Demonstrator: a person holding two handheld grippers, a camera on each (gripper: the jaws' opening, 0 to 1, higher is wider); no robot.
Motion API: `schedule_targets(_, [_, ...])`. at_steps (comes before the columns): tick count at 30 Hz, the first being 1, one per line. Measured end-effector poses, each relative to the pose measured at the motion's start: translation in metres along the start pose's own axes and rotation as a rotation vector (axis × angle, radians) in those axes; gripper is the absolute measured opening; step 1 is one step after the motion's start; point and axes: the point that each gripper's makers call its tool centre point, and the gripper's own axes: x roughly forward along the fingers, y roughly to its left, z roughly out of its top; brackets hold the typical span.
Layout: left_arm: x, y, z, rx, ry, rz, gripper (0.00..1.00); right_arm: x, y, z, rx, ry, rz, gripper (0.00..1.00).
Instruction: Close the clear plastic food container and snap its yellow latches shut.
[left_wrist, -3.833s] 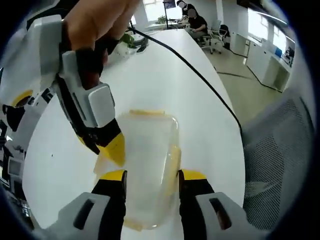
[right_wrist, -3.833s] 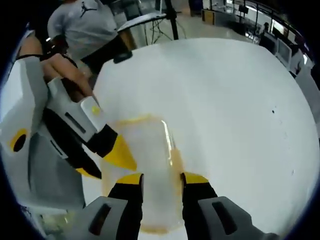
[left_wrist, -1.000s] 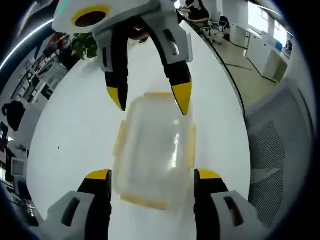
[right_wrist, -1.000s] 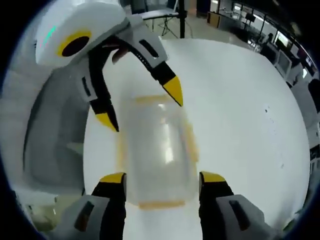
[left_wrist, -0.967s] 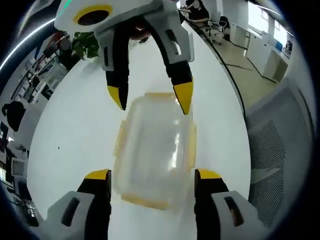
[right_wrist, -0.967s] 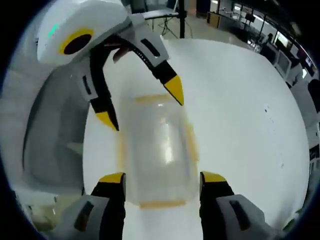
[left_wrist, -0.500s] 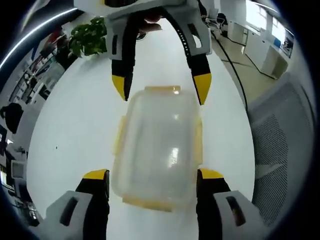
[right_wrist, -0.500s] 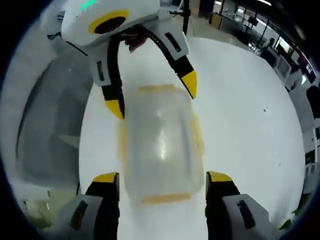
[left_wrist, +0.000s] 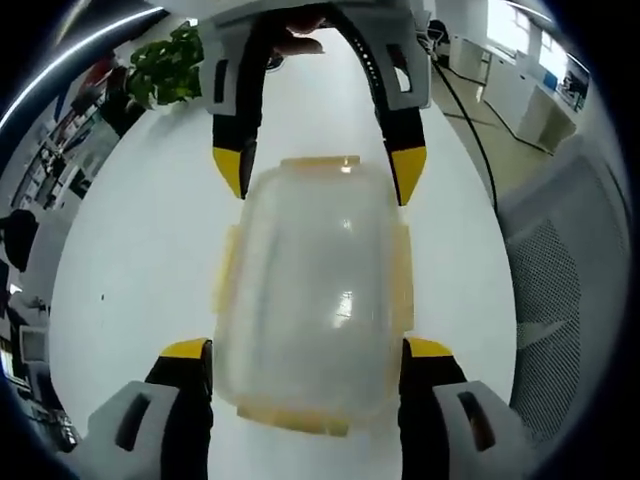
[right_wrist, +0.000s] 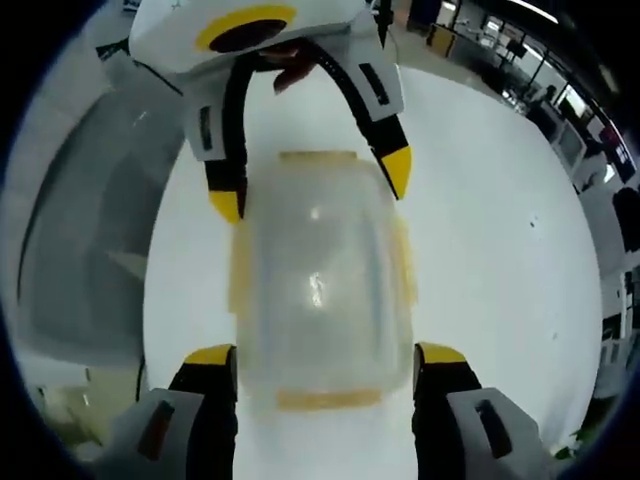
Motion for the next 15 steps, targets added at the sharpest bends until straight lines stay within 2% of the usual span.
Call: schedule_targets(15, [-0.0027, -0.0034, -0.0046, 0.011, 0.009, -0.01, 0.75, 0.0029, 0.0061, 0.0062, 0.003, -0.003, 0.021, 0.7])
